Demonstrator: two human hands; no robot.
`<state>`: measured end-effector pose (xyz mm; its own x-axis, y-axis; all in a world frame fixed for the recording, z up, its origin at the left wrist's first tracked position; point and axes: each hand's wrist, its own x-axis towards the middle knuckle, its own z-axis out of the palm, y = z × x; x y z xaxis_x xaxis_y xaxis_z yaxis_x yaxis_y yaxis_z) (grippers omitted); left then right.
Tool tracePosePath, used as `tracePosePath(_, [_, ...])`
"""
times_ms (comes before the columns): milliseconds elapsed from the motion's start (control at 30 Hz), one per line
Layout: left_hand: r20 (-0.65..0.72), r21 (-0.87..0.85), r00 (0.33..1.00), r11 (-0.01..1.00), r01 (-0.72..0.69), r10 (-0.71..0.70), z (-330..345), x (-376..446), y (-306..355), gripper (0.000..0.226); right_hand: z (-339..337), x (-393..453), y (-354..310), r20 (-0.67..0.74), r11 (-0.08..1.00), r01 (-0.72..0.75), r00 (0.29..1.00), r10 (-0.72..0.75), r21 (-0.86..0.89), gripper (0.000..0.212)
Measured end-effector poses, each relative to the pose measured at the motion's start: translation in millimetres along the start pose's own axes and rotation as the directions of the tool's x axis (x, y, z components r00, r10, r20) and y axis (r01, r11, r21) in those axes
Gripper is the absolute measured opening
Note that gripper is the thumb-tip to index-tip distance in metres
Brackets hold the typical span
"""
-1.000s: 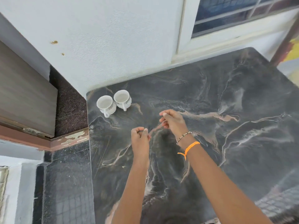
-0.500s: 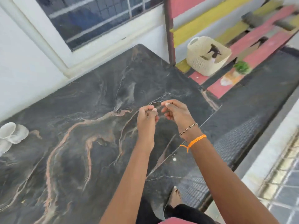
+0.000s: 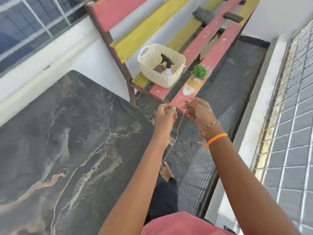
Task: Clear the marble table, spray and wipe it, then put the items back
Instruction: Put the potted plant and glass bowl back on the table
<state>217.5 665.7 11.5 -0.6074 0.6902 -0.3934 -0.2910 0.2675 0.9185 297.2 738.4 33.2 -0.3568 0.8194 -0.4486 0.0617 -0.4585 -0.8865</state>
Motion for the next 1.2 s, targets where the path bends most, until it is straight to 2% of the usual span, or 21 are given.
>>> tracePosePath(200, [0.104, 0.135, 0.991, 0.988, 0.073, -0.087, 59, 84, 10, 0.008, -31, 91, -26, -0.072, 0.998, -0.054, 0.996, 0.051, -0.038, 0.028])
tracePosePath(400, [0.139, 0.279, 0.974, 0.951, 0.133, -0.177, 107, 150, 11, 0.007, -66, 178, -40, -0.110, 0.989, -0.138, 0.985, 0.132, -0.050, 0.028])
tracePosePath(600, [0.099, 0.346, 0.971, 0.923, 0.170, -0.216, 157, 216, 12, 0.011, -100, 280, -53, -0.124, 0.971, -0.231, 0.967, 0.222, -0.068, 0.030])
tracePosePath(800, [0.018, 0.337, 0.920, 0.869, 0.363, -0.392, 226, 292, 2, 0.015, -141, 391, -62, -0.144, 0.938, -0.337, 0.935, 0.324, -0.077, 0.029])
tracePosePath(900, [-0.042, 0.316, 0.887, 0.836, 0.448, -0.459, 257, 335, -6, 0.031, -161, 445, -58, -0.151, 0.923, -0.373, 0.922, 0.357, -0.096, 0.029])
tracePosePath(1000, [-0.124, 0.377, 0.871, 0.790, 0.484, -0.475, 280, 376, -22, 0.058, -177, 495, -47, -0.136, 0.903, -0.403, 0.913, 0.385, -0.149, 0.032])
tracePosePath(1100, [-0.196, 0.427, 0.878, 0.768, 0.478, -0.437, 286, 403, -35, 0.084, -186, 531, -31, -0.138, 0.885, -0.409, 0.912, 0.386, -0.222, 0.034])
tracePosePath(1200, [-0.226, 0.493, 0.914, 0.770, 0.405, -0.336, 298, 428, -50, 0.098, -196, 568, -10, -0.168, 0.857, -0.423, 0.906, 0.389, -0.295, 0.029])
